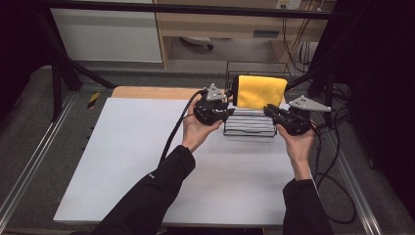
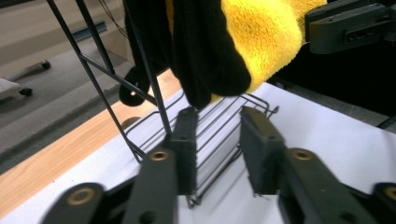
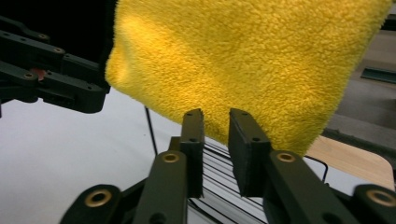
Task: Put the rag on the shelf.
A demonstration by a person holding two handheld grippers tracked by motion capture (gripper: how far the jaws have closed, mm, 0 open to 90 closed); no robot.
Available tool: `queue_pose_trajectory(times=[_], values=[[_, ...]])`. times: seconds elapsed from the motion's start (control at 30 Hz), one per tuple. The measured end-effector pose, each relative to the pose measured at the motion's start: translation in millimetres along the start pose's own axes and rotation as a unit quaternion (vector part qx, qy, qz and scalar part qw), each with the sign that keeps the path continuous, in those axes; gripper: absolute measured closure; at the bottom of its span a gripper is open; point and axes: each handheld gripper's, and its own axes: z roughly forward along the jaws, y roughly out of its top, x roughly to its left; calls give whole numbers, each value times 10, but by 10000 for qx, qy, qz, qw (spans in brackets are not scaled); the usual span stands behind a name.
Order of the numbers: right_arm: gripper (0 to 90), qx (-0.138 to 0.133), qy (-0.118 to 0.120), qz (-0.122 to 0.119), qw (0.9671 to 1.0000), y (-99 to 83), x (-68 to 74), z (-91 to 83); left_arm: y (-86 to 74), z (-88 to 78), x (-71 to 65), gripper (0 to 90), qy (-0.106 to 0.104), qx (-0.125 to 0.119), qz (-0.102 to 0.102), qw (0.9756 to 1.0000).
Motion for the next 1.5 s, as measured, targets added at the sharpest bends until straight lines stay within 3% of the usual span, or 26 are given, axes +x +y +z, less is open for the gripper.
queue_pose_trajectory(times=[0.2, 0.43, 0.57, 0.83, 1.1, 1.5], values=[[587, -88, 176, 7, 9998, 38, 102, -124, -89, -181, -5, 483, -157, 61, -82, 9998], [368, 151, 289, 172, 9993, 37, 218, -174, -308, -433, 39, 319, -116, 267, -89, 9995], [252, 280, 318, 265, 9987, -7, 249, -183, -480, -611, 124, 240, -25, 187, -170, 9997], [114, 465, 431, 228, 9977, -132, 346, -167, -878, -966, 276, 104, 253, 324, -290, 9987], [69, 650, 582, 175, 9960, -295, 438, -127, -1344, -1272, 400, 61, 395, 441, -540, 9968], [42, 906, 716, 363, 9926, -823, 459, -112, -2068, -1585, 536, 61, 679, 665, -913, 9913]])
